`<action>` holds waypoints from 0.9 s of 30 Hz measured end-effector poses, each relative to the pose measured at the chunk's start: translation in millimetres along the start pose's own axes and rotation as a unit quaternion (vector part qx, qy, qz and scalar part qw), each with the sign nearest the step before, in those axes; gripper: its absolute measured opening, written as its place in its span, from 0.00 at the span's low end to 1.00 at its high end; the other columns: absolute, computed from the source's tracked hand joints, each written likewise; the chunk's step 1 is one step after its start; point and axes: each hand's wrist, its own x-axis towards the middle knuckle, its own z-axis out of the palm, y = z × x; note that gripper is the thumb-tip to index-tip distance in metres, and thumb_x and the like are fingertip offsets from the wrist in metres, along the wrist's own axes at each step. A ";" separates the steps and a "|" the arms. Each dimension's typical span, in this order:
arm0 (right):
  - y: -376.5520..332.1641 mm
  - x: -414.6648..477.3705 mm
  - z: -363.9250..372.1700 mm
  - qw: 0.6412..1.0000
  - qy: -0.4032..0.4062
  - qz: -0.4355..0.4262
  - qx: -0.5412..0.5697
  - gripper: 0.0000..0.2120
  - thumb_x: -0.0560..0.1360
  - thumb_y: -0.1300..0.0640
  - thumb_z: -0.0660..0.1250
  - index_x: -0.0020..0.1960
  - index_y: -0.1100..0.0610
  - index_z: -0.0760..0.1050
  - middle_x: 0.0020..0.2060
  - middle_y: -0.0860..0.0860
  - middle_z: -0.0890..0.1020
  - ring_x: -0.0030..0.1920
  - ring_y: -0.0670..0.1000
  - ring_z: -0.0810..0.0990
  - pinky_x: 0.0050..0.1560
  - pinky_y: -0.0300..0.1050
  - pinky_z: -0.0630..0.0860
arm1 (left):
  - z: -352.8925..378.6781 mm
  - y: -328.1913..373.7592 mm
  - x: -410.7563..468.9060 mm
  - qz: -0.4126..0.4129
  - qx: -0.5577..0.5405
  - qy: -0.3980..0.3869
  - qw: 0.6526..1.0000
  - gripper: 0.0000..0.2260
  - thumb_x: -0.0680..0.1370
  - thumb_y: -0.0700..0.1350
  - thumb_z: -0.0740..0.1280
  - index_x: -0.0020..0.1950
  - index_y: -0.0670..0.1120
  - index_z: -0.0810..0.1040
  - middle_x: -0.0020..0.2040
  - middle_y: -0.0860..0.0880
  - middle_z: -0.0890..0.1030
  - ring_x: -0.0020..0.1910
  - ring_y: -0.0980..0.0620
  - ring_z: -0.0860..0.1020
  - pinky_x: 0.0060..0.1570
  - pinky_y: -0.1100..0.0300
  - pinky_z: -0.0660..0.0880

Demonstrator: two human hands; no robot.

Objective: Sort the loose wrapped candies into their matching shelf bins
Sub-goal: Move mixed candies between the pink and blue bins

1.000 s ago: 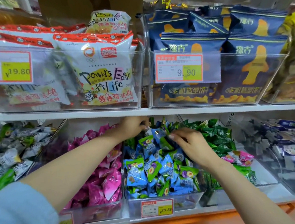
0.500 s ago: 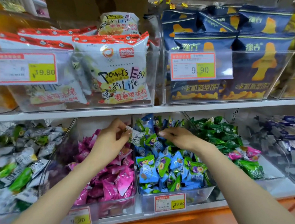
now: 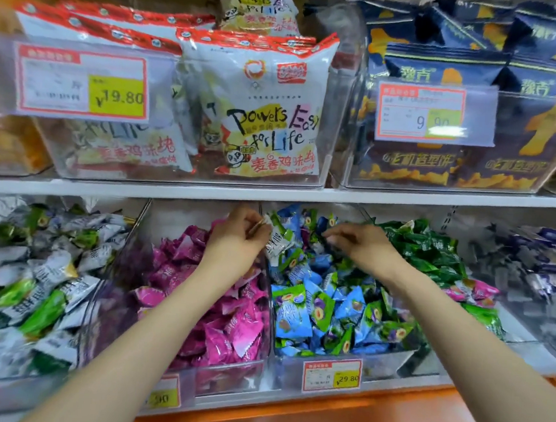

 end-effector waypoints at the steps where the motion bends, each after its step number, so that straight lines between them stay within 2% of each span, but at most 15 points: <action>1: 2.5 7.1 2.6 1.000 0.011 0.009 0.006 0.08 0.78 0.57 0.64 0.54 0.51 0.79 0.54 0.51 0.82 0.56 0.51 0.78 0.58 0.46 0.74 | -0.2 0.0 -1.1 -0.005 -0.010 -0.003 1.000 0.05 0.78 0.44 0.65 0.49 0.45 0.71 0.44 0.49 0.79 0.34 0.51 0.80 0.37 0.58 0.77; 3: 4.5 18.6 8.3 0.999 -0.001 0.024 0.033 0.09 0.78 0.58 0.64 0.57 0.53 0.79 0.56 0.51 0.80 0.58 0.51 0.77 0.59 0.43 0.72 | -1.1 -1.4 -3.6 -0.025 -0.052 -0.021 0.998 0.05 0.78 0.44 0.65 0.49 0.45 0.71 0.42 0.52 0.77 0.25 0.59 0.77 0.28 0.62 0.76; 5: 3.4 26.8 13.8 0.999 -0.029 0.026 0.031 0.13 0.77 0.58 0.66 0.61 0.54 0.76 0.60 0.52 0.78 0.61 0.51 0.75 0.57 0.38 0.68 | -2.5 -3.9 -5.1 -0.053 -0.100 -0.030 0.993 0.05 0.77 0.43 0.66 0.50 0.45 0.71 0.43 0.53 0.77 0.24 0.60 0.77 0.31 0.56 0.79; 6: 3.3 30.7 16.5 0.999 -0.041 0.027 0.023 0.15 0.77 0.59 0.66 0.63 0.54 0.75 0.61 0.52 0.77 0.61 0.51 0.74 0.57 0.38 0.67 | -3.5 -4.3 -5.7 -0.062 -0.118 -0.031 0.991 0.05 0.77 0.43 0.66 0.50 0.44 0.72 0.44 0.53 0.77 0.24 0.60 0.77 0.31 0.56 0.79; 8: 2.1 37.8 21.0 0.998 -0.056 0.028 -0.011 0.17 0.76 0.58 0.67 0.64 0.53 0.74 0.62 0.51 0.77 0.61 0.51 0.75 0.59 0.39 0.68 | -6.4 -4.1 -6.3 -0.063 -0.124 -0.028 0.990 0.05 0.78 0.42 0.65 0.51 0.43 0.73 0.43 0.53 0.77 0.22 0.59 0.77 0.26 0.65 0.76; 9: 1.6 41.1 23.2 0.997 -0.061 0.028 -0.041 0.17 0.75 0.58 0.68 0.64 0.52 0.74 0.63 0.51 0.77 0.61 0.52 0.75 0.60 0.41 0.69 | -8.3 -3.7 -7.1 -0.062 -0.118 -0.027 0.991 0.04 0.78 0.42 0.65 0.50 0.43 0.74 0.42 0.52 0.78 0.22 0.57 0.77 0.26 0.66 0.75; 11: 0.7 46.3 27.8 0.992 -0.065 0.022 -0.103 0.16 0.75 0.59 0.67 0.62 0.50 0.76 0.62 0.50 0.77 0.60 0.53 0.76 0.61 0.45 0.72 | -11.4 -4.5 -8.6 -0.062 -0.112 -0.031 0.991 0.01 0.78 0.43 0.65 0.47 0.46 0.74 0.38 0.50 0.78 0.24 0.54 0.78 0.33 0.58 0.78; 14: -1.9 47.8 31.9 0.989 -0.058 0.011 -0.136 0.12 0.74 0.62 0.66 0.55 0.51 0.78 0.59 0.50 0.78 0.57 0.52 0.77 0.57 0.45 0.73 | -14.6 -5.3 -11.4 -0.069 -0.104 -0.041 0.991 0.05 0.78 0.44 0.65 0.42 0.51 0.74 0.38 0.51 0.77 0.25 0.52 0.79 0.39 0.50 0.78; 18: -3.9 40.3 28.7 0.992 -0.022 -0.010 -0.122 0.09 0.72 0.58 0.69 0.52 0.50 0.78 0.53 0.49 0.80 0.51 0.50 0.78 0.49 0.41 0.72 | -17.1 -7.8 -14.9 -0.060 -0.090 -0.052 0.993 0.04 0.78 0.44 0.65 0.43 0.52 0.74 0.42 0.53 0.77 0.23 0.55 0.79 0.31 0.60 0.76; 20: -11.4 33.8 24.5 0.998 0.023 -0.026 -0.043 0.10 0.72 0.58 0.70 0.53 0.50 0.78 0.50 0.50 0.81 0.50 0.50 0.79 0.50 0.42 0.75 | -17.3 -9.9 -15.7 -0.057 -0.084 -0.060 0.993 0.01 0.77 0.44 0.66 0.47 0.49 0.74 0.44 0.54 0.77 0.26 0.55 0.80 0.36 0.53 0.78; 21: -17.8 28.5 22.3 0.998 0.041 -0.033 0.023 0.11 0.72 0.60 0.70 0.53 0.51 0.77 0.48 0.50 0.81 0.47 0.47 0.79 0.50 0.41 0.76 | -17.1 -10.4 -16.1 -0.058 -0.083 -0.062 0.993 0.02 0.77 0.43 0.66 0.48 0.49 0.74 0.44 0.54 0.77 0.27 0.54 0.80 0.37 0.51 0.78; 22: -25.2 22.0 20.3 0.993 0.049 -0.040 0.096 0.11 0.72 0.61 0.71 0.53 0.51 0.77 0.47 0.49 0.80 0.43 0.41 0.78 0.47 0.36 0.76 | -16.2 -10.3 -16.3 -0.059 -0.083 -0.063 0.993 0.03 0.77 0.43 0.67 0.48 0.49 0.74 0.44 0.54 0.77 0.28 0.52 0.80 0.37 0.52 0.79; 24: -40.2 4.8 16.5 0.969 0.029 -0.062 0.239 0.13 0.72 0.66 0.70 0.51 0.52 0.75 0.46 0.46 0.80 0.38 0.33 0.76 0.43 0.28 0.73 | -13.9 -9.5 -15.7 -0.055 -0.082 -0.055 0.994 0.03 0.76 0.42 0.67 0.47 0.47 0.73 0.42 0.53 0.76 0.28 0.52 0.79 0.31 0.61 0.78; 25: -45.0 -3.8 15.4 0.954 0.010 -0.076 0.289 0.14 0.71 0.67 0.70 0.50 0.51 0.75 0.47 0.46 0.80 0.40 0.34 0.76 0.46 0.31 0.74 | -12.6 -9.0 -15.2 -0.052 -0.080 -0.047 0.994 0.03 0.76 0.42 0.67 0.47 0.46 0.73 0.41 0.52 0.76 0.28 0.54 0.79 0.30 0.64 0.77; 27: -49.0 -19.2 15.7 0.947 -0.027 -0.100 0.305 0.16 0.71 0.68 0.70 0.50 0.49 0.75 0.49 0.45 0.80 0.50 0.40 0.78 0.54 0.37 0.74 | -8.8 -8.4 -14.1 -0.048 -0.081 -0.030 0.995 0.04 0.76 0.42 0.67 0.47 0.44 0.73 0.39 0.50 0.75 0.25 0.58 0.77 0.32 0.64 0.79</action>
